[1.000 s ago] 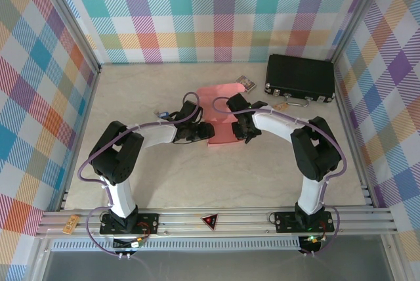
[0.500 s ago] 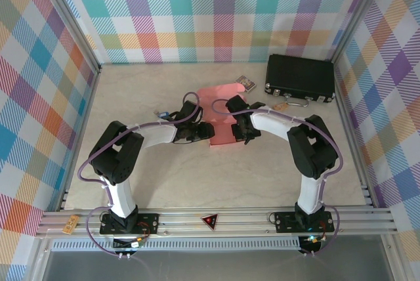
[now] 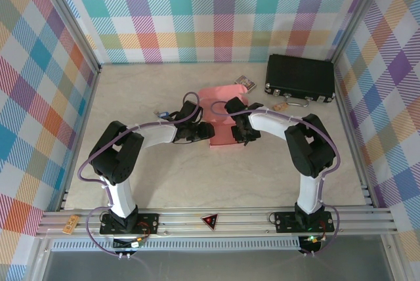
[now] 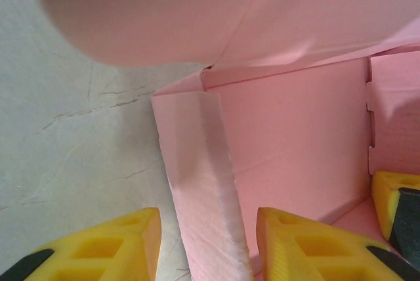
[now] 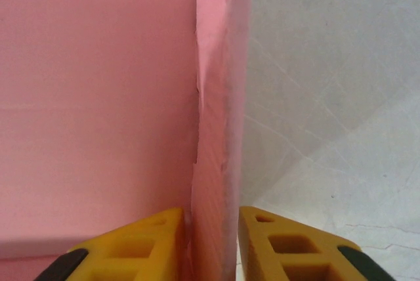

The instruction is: Fold the paper box

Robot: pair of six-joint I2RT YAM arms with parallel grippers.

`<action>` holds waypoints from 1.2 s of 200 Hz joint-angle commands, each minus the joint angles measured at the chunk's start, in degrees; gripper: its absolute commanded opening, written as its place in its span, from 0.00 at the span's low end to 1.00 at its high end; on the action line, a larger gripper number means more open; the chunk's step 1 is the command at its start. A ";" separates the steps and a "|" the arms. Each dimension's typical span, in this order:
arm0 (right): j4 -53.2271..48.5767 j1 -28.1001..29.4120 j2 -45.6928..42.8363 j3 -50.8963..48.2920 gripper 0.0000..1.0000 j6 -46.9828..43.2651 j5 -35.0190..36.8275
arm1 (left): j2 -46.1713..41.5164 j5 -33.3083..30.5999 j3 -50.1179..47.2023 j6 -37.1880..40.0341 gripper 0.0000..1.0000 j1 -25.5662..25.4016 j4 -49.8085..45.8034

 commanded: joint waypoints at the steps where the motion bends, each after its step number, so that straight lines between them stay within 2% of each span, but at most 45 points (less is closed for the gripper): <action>1: -0.96 0.51 -2.92 2.24 0.32 1.77 -0.84 | -0.01 0.70 2.58 1.51 0.42 -0.49 -2.38; 38: 0.22 0.43 -2.87 2.74 0.41 2.52 -2.68 | -0.25 0.01 3.86 2.81 0.44 -0.49 -4.25; 135: 3.80 0.44 -2.81 1.79 0.39 0.89 -9.83 | -3.95 -4.33 1.50 3.18 0.47 -0.49 -4.70; 163: 4.40 0.42 -3.27 1.60 0.40 0.96 -9.72 | -5.39 -6.20 0.56 2.85 0.47 -0.49 -4.78; 206: 6.41 -0.09 -7.55 -0.73 0.50 1.04 -8.43 | -9.88 -13.38 0.09 4.71 0.54 -0.33 -8.74; 240: 9.34 -1.40 -12.96 -4.15 0.52 0.89 -8.80 | -12.97 -22.41 2.56 7.39 0.54 2.12 -19.05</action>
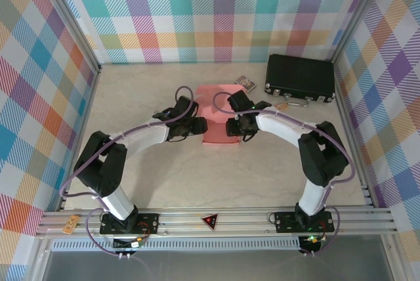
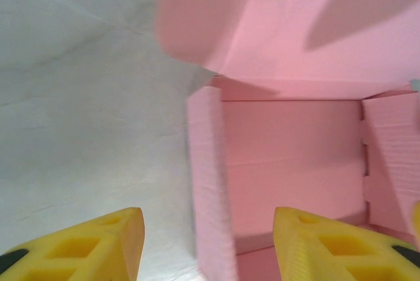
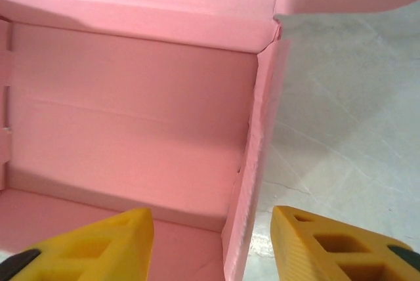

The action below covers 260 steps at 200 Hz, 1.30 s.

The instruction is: Fold the paper box

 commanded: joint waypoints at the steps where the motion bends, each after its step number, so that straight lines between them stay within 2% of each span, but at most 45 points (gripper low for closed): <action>1: 2.60 -0.91 -4.59 -2.19 0.52 -0.74 -0.40 | -3.16 -8.43 1.98 2.88 0.54 1.85 -9.03; 29: 3.71 -2.23 -7.90 -4.37 0.53 -0.77 -1.47 | -5.50 -12.54 1.78 5.11 0.53 6.35 -12.66; 63: 3.81 -2.79 -9.49 -5.89 0.53 -0.82 -1.78 | -5.97 -11.79 1.16 9.26 0.51 13.77 -12.96; 85: 3.65 -2.82 -9.35 -6.35 0.53 -0.67 -2.14 | -5.13 -5.41 0.66 13.59 0.47 18.42 -9.50; 99: 3.37 -2.87 -9.09 -6.45 0.53 -0.61 -2.41 | -3.73 -1.92 1.18 15.65 0.40 21.05 -8.16; 139: 3.08 -2.90 -8.89 -6.88 0.52 -0.69 -2.63 | 2.08 5.32 4.36 17.44 0.35 27.49 -7.52; 196: 2.74 -2.90 -8.49 -7.15 0.52 -0.81 -2.71 | 9.69 10.45 8.68 18.91 0.35 30.62 -6.72; 260: 2.38 -2.88 -7.92 -6.89 0.51 -0.89 -3.29 | 15.43 8.65 14.37 20.03 0.34 30.64 -9.42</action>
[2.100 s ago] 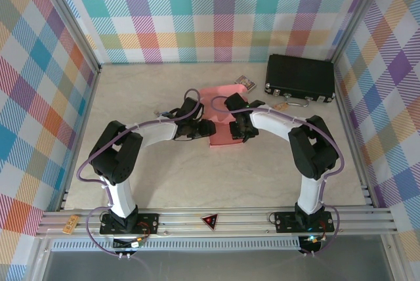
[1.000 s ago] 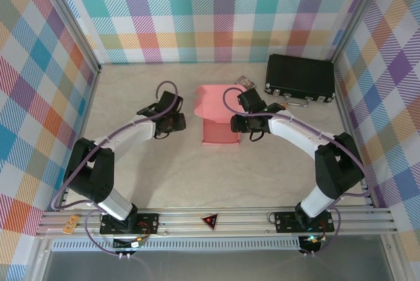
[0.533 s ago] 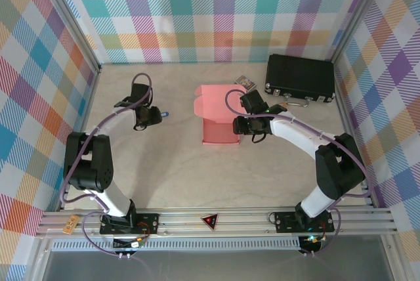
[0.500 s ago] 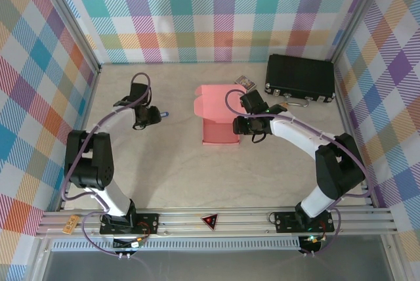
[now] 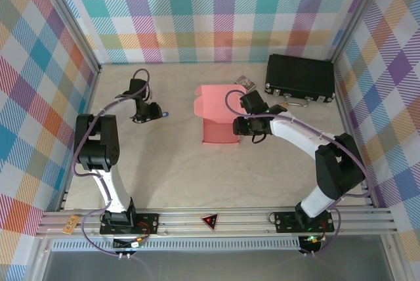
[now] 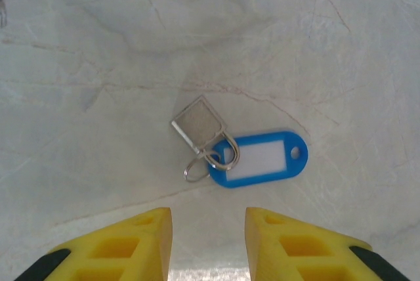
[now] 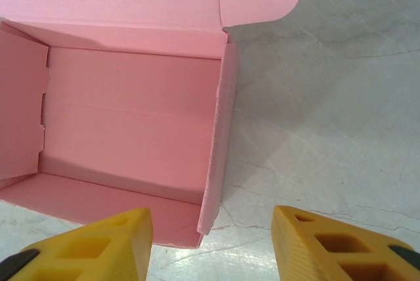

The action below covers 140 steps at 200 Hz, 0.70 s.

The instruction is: Fold the paper box

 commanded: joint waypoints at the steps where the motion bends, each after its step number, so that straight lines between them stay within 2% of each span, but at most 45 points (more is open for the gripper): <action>1: -0.39 0.08 0.34 -0.57 0.51 -0.86 -0.88 | 1.31 0.01 2.87 1.54 0.34 0.48 -2.13; 109: -0.85 0.11 0.52 -0.61 0.51 -0.99 -0.94 | 6.19 -0.52 6.82 1.21 0.34 0.47 -4.72; 127: -0.91 0.07 0.60 -0.66 0.51 -0.99 -0.83 | 6.86 0.05 6.93 1.24 0.30 0.46 -4.99; 140: -1.01 0.05 0.77 -0.57 0.51 -1.00 -0.86 | 6.95 0.18 6.86 1.21 0.24 0.43 -5.01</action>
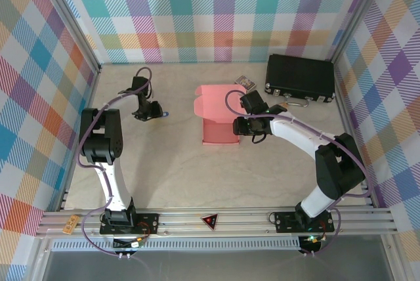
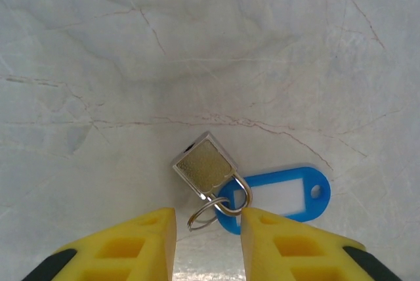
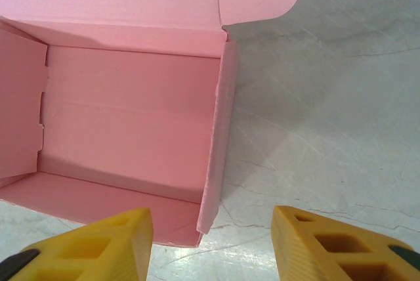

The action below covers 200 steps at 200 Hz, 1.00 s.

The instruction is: Fold the paper box

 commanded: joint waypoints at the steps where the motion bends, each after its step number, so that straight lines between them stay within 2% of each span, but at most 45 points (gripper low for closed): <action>1: -0.94 0.04 0.73 -0.55 0.51 -0.93 -0.82 | 1.14 0.64 1.32 0.45 0.24 0.41 -1.92; 57: -1.10 0.09 1.33 -0.29 0.51 -0.94 -1.13 | 0.43 0.43 1.40 0.62 0.11 0.47 -2.33; 88: -1.13 0.03 1.73 -0.32 0.51 -0.99 -1.13 | -1.31 -0.90 1.42 1.10 0.00 0.39 -3.30; 146: -0.83 0.04 1.35 -1.03 0.51 -0.54 -0.44 | -11.79 -3.11 -3.66 -0.14 0.00 -0.78 -2.27; 200: 1.22 -0.88 -1.66 -3.68 0.50 0.76 1.09 | -22.17 -3.72 -8.07 -2.58 0.00 -7.84 -2.25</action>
